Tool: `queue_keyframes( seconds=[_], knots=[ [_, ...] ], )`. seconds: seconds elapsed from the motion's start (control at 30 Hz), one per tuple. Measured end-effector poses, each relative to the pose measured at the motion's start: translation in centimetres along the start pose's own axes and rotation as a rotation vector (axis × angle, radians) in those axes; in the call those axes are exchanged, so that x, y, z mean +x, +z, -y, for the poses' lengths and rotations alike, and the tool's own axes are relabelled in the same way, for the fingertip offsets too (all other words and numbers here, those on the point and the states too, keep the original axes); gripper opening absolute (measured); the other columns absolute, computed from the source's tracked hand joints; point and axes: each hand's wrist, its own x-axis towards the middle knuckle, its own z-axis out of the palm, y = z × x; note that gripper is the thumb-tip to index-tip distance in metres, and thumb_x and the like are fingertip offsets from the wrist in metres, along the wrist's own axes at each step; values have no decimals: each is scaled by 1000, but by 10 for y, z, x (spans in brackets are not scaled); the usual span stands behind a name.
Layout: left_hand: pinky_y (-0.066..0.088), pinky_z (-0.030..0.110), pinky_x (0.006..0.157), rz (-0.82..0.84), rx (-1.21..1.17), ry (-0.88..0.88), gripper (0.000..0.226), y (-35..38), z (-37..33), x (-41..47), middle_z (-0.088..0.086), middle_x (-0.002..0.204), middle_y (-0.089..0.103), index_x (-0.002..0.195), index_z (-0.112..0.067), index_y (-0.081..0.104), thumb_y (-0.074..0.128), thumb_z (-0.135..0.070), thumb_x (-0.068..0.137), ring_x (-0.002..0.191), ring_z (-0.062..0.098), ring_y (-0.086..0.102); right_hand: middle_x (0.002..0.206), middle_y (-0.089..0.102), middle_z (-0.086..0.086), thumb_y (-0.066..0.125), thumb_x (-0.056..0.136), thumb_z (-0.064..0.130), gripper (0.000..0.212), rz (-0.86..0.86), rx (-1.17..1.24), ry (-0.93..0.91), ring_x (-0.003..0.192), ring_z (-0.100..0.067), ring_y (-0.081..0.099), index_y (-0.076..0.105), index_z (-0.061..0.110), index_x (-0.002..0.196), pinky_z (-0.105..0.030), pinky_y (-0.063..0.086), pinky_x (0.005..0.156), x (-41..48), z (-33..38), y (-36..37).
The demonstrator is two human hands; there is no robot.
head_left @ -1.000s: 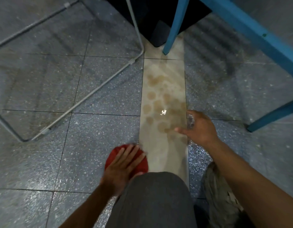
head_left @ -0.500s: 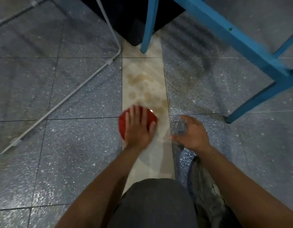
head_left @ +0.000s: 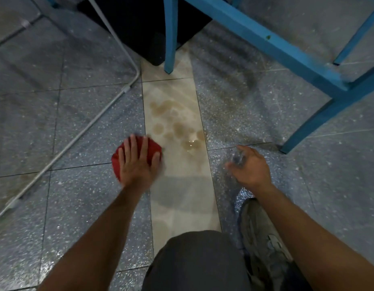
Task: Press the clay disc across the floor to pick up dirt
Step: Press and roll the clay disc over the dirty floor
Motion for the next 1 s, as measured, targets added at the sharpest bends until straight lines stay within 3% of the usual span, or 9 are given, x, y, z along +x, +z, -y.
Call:
queue_keyframes(
  seconds=[0.13,0.33,0.43,0.53,0.63,0.7,0.87,0.93,1.0],
  knots=[
    [6,61,133,29,-87,-213,84,2,-87,45,25,177,12,171,-15,20,18,-63,103,165,44,6,142,59,-9,68,91,38,57,-61,37,4,130,-33,53,54,24,144,-43,47,107,-2,-9,2],
    [0,57,134,152,-84,452,78,23,-163,-33,16,180,-1,173,-24,8,21,-65,109,167,34,-8,135,62,-4,64,93,47,54,-65,55,29,119,-30,59,52,29,143,-48,51,101,-1,-18,-2],
    [8,57,134,238,-16,710,75,27,-118,-91,7,181,-3,173,-32,8,25,-69,109,167,28,-9,132,61,-3,63,94,49,55,-45,43,22,118,-29,58,50,29,143,-49,51,101,-3,-22,-5],
    [13,55,134,229,58,771,74,11,-36,-110,6,181,10,171,-36,18,32,-70,107,168,28,6,134,61,-7,66,93,45,57,-57,41,11,121,-31,57,52,23,144,-45,50,101,-5,-24,-8],
    [21,57,131,160,107,620,73,-13,34,-79,12,176,24,167,-29,36,37,-67,106,163,36,27,140,58,-6,67,93,39,56,-52,55,15,125,-29,54,52,23,144,-40,47,102,-10,-18,-5],
    [16,58,133,164,107,461,75,-20,51,-44,14,178,20,170,-29,28,30,-68,106,164,38,21,142,57,-5,69,92,35,57,-36,56,22,128,-28,51,51,24,145,-38,45,104,-13,-11,1],
    [5,58,133,48,-25,-178,85,-7,-27,35,25,177,13,171,-18,23,18,-67,102,165,43,8,152,49,-6,72,90,31,65,7,37,-3,137,-31,43,48,22,149,-41,39,115,-18,-2,10],
    [4,60,133,50,-73,-230,85,-2,-78,49,28,176,13,170,-12,24,21,-62,102,164,46,8,152,48,-6,73,88,30,67,2,11,-3,137,-31,43,46,23,149,-39,39,114,-17,-2,8],
    [7,62,132,28,-87,-47,82,4,-126,45,29,174,20,169,-11,29,28,-60,103,163,48,14,152,48,-5,74,87,28,68,-6,-12,7,136,-31,43,45,24,149,-38,39,113,-12,-3,4]
  ],
)
